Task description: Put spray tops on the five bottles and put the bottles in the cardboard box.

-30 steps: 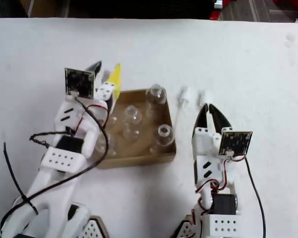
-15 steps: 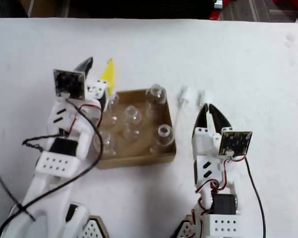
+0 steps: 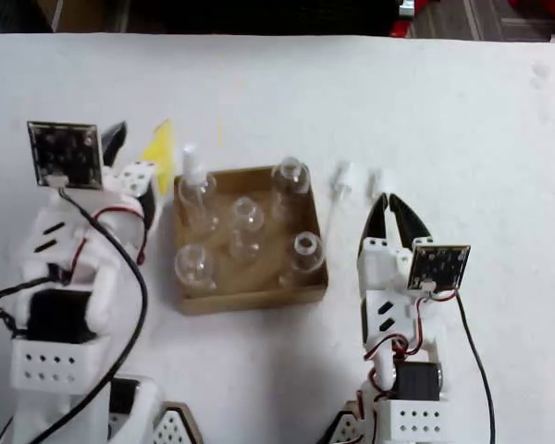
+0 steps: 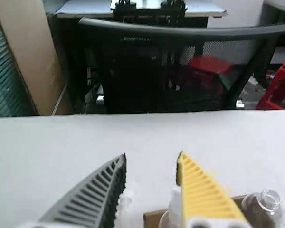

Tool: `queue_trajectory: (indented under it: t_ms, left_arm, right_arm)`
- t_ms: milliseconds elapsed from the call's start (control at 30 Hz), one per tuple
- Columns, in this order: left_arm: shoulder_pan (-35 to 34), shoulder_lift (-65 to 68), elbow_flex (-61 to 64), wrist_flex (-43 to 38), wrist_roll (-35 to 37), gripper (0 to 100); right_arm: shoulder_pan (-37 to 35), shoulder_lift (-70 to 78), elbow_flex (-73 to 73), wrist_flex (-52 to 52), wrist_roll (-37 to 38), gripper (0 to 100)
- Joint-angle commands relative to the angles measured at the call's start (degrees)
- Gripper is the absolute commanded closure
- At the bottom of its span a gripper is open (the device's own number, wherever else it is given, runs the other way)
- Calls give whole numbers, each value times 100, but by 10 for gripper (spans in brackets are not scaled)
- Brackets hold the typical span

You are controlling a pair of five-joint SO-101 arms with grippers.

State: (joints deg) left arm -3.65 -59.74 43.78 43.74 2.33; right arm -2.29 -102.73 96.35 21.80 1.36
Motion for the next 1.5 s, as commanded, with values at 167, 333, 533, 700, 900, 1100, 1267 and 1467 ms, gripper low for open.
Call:
queue_trajectory:
  t_ms: [167, 333, 533, 700, 900, 1100, 1267, 1467]
  left_arm:
    - [-1174, -101, -264, 2040, 79, 842]
    - [-1640, -101, -44, 2312, 79, 842]
    - [-1587, -101, 818, 1626, 79, 842]
    - [-1349, -101, 1653, 879, 79, 842]
    - [-1182, -101, 1732, 932, 62, 842]
    - [-1191, -101, 1705, 949, 44, 842]
    - [-1182, -57, 1231, 1099, -316, 841]
    - [-1165, -57, 712, 1442, -352, 840]
  right_arm:
    - [4, -40, 53, 22, -9, 980]
    - [4, -40, 53, 22, -9, 980]
    - [4, -40, 53, 22, -9, 980]
    - [-13, -40, 53, 22, -9, 980]
    - [-22, -40, 53, 22, -9, 980]
    - [-22, -40, 53, 22, -9, 980]
    - [-22, -40, 53, 31, -9, 980]
    - [-31, -40, 53, 110, -9, 980]
